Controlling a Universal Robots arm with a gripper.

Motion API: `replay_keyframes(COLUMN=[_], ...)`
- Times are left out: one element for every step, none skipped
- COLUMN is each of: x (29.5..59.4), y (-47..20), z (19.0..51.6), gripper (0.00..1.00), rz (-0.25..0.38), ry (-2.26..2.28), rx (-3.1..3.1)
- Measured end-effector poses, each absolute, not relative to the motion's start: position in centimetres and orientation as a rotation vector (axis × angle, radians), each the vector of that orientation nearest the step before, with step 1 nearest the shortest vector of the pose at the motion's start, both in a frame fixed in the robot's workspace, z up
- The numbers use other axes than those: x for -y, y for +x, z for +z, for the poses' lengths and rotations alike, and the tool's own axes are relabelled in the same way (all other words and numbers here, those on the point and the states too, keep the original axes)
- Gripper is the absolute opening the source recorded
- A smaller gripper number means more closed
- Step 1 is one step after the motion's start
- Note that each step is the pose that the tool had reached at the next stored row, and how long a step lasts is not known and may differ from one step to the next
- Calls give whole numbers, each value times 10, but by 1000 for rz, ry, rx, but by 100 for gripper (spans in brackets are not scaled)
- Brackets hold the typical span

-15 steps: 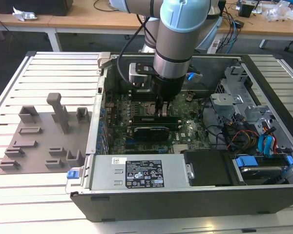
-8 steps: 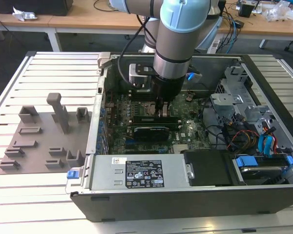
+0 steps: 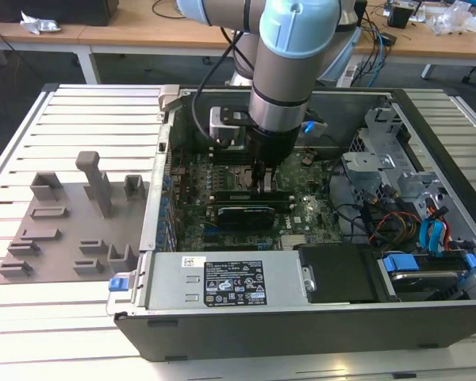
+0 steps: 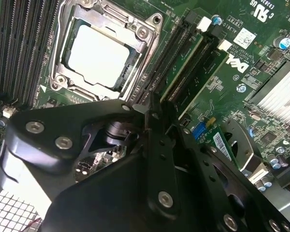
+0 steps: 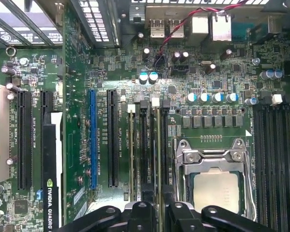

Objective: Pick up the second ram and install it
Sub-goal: 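Insert the second ram into the second slot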

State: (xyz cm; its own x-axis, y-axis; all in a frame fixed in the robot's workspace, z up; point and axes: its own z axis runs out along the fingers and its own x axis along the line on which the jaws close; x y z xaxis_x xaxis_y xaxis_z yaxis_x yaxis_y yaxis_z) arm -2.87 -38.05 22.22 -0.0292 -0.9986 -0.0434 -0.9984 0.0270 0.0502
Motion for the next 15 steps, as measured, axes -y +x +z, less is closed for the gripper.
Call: replay_keyframes(x=[380,380,380,379,376,375,374,373,373,373,373,373,373,373,373], y=[-29,-29,-29,-29,-29,-29,-29,-29,-29,-29,-29,-29,-29,-29,-29], z=[226,233,238,244,253,259,263,270,273,273,273,274,274,274,274], gripper=[21,21,21,21,21,21,20,13,10,10,10,10,10,10,10], rz=[-104,-104,-103,-103,-103,-102,-100,-98,-98,-98,-98,-98,-98,-98,-98], ry=[2186,2186,2186,2186,2186,2185,2185,2184,2184,2184,2184,2184,2184,2184,2184], rx=[2249,2249,2249,2249,2248,2248,2247,2246,2246,2246,2247,2246,2247,2247,2247])
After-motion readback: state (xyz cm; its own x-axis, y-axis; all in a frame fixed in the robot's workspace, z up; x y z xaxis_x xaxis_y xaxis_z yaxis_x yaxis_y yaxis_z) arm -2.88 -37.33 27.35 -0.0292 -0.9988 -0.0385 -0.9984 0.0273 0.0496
